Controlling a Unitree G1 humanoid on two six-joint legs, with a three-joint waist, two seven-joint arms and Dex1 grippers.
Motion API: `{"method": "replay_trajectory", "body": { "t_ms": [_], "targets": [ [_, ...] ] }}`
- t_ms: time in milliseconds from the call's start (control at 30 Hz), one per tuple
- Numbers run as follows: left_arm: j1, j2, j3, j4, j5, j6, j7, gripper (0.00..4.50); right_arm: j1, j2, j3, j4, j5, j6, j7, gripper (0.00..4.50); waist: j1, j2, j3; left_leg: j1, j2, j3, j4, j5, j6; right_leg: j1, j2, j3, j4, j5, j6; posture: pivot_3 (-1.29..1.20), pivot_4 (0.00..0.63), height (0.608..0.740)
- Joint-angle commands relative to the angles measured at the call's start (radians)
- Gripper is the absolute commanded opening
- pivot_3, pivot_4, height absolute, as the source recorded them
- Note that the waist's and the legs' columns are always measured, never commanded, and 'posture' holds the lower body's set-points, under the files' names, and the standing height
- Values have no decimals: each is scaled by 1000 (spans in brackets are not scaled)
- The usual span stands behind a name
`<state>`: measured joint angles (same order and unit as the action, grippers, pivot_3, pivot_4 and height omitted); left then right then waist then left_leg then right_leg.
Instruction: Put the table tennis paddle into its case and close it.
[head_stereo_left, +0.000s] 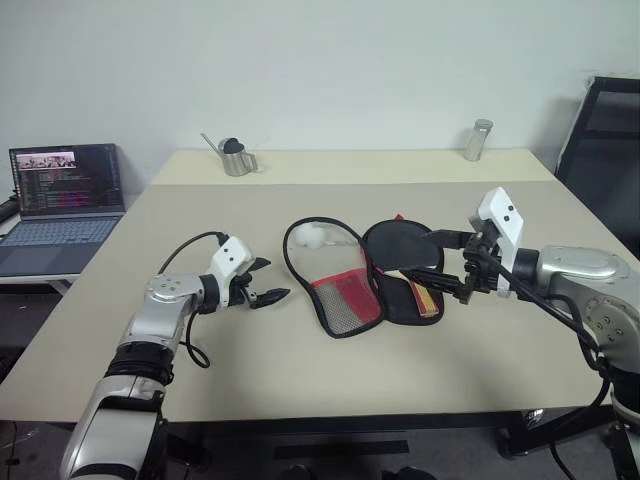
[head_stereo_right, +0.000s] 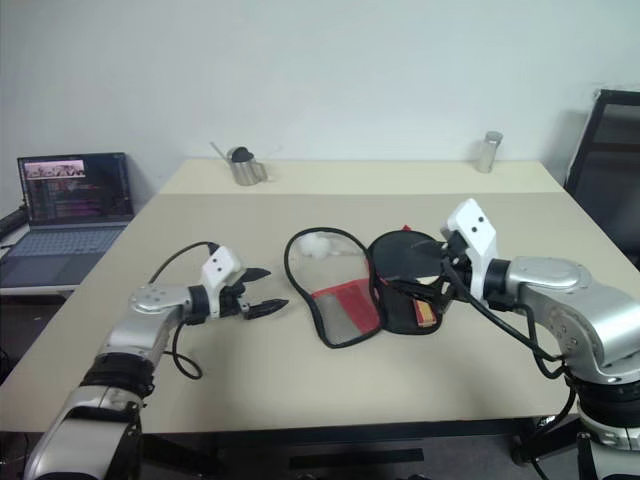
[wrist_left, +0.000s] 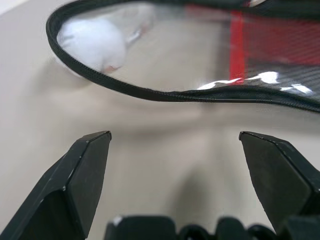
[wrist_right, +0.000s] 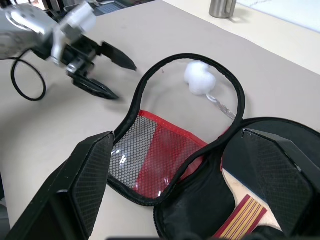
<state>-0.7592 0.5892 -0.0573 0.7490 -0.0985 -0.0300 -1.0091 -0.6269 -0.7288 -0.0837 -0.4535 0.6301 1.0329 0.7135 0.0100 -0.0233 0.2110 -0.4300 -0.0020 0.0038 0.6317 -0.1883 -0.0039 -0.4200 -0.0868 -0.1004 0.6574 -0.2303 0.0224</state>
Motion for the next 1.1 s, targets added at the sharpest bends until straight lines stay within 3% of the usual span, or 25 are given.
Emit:
{"method": "replay_trajectory", "body": {
  "t_ms": [33,300,467,667,867,1100],
  "targets": [
    [-75,-25,-18,107,47,-69,22,4500,0,-6,0,-13,-5,-30,-7,4479,0,0,0,0,0,0,0,0,0,0,0,-1,0,0,0,0,150,740],
    [-190,-115,-60,337,132,-106,72,4500,7,-10,4,-13,-7,-35,-14,4479,1,-1,0,0,0,1,2,0,0,0,0,-3,1,0,0,0,150,740],
    [-258,-173,-55,381,142,-141,63,4500,8,-27,-11,-20,-5,-30,-17,4479,17,-1,0,-2,-1,-1,9,-1,1,3,-1,-7,2,1,2,0,150,740],
    [-372,-240,-26,341,102,-149,-16,4500,49,-132,-97,-23,26,-15,32,4479,19,-4,1,-6,-3,-4,14,-4,6,4,-4,-8,-3,4,6,0,150,740],
    [-488,-334,-17,362,80,-149,-74,4500,179,-279,-222,-1,36,-9,93,4479,15,-4,1,-7,-3,0,13,-8,12,5,-3,-5,-11,5,8,0,150,740],
    [-549,-446,-34,483,139,-180,16,4500,267,-283,-293,-38,53,21,47,4479,11,-4,1,-6,-3,1,14,-8,12,6,-3,-3,-11,6,11,0,150,740]
  ]
}}
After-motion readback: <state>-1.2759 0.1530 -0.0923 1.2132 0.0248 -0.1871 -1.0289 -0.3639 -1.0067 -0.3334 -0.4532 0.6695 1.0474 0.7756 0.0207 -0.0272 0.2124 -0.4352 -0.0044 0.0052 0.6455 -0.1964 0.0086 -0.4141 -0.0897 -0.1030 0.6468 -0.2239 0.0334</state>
